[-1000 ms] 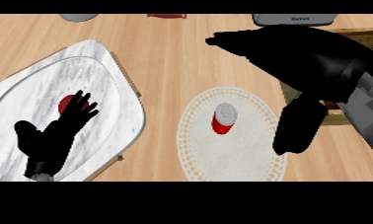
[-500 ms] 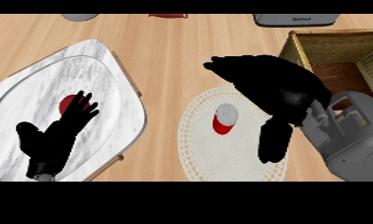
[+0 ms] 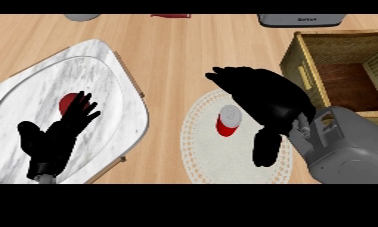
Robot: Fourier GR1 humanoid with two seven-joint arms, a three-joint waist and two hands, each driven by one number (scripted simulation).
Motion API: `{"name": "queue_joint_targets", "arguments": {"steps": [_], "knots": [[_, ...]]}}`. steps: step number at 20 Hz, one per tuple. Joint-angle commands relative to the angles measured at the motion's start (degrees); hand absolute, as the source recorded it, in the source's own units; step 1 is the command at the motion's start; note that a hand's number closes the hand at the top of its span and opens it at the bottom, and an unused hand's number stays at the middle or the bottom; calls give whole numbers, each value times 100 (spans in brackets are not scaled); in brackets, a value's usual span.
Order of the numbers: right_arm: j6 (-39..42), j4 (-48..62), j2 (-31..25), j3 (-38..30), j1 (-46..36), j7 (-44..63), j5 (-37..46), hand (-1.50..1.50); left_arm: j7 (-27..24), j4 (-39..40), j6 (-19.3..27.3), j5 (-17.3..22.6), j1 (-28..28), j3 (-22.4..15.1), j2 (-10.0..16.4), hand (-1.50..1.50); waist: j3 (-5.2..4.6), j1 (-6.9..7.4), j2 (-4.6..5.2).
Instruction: Pick the can from the placemat and place it in the basket
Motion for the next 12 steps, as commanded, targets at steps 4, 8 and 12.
{"name": "queue_joint_targets", "arguments": {"steps": [4, 8, 12], "knots": [[-225, 308, 80, 42, 312, -515, 594, -150, 190, 796, -193, -29, 511, -132, 11, 0, -116, 55, 104], [-381, 436, 404, 197, 412, -427, 808, -150, 395, 784, -82, -67, 372, -128, -4, 0, -115, 40, 101], [-435, 898, 580, 342, 491, -834, 1101, -150, 626, 643, 2, -158, 211, -175, 19, 0, -111, 106, 128]]}}
